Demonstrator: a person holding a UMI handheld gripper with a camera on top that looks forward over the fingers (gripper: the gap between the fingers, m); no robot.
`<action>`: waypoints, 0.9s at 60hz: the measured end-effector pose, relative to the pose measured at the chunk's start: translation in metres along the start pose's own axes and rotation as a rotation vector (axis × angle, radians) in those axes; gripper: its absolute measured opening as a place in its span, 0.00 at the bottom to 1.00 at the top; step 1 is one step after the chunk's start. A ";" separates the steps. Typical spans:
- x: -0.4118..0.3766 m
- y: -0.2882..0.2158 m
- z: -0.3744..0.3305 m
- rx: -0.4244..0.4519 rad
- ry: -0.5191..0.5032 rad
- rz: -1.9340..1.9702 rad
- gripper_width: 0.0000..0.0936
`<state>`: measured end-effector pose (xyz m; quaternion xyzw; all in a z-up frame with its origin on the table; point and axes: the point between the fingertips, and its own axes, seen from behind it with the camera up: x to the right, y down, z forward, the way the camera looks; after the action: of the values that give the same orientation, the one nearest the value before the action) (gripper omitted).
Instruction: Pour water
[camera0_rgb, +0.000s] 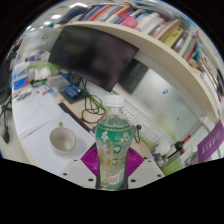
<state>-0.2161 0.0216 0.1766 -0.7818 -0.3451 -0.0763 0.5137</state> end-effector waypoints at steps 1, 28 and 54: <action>0.002 -0.001 -0.001 0.015 -0.008 0.060 0.34; 0.016 0.055 0.043 0.201 0.015 0.600 0.33; 0.013 0.079 0.054 0.263 0.102 0.584 0.44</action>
<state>-0.1705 0.0549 0.0985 -0.7698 -0.0871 0.0805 0.6271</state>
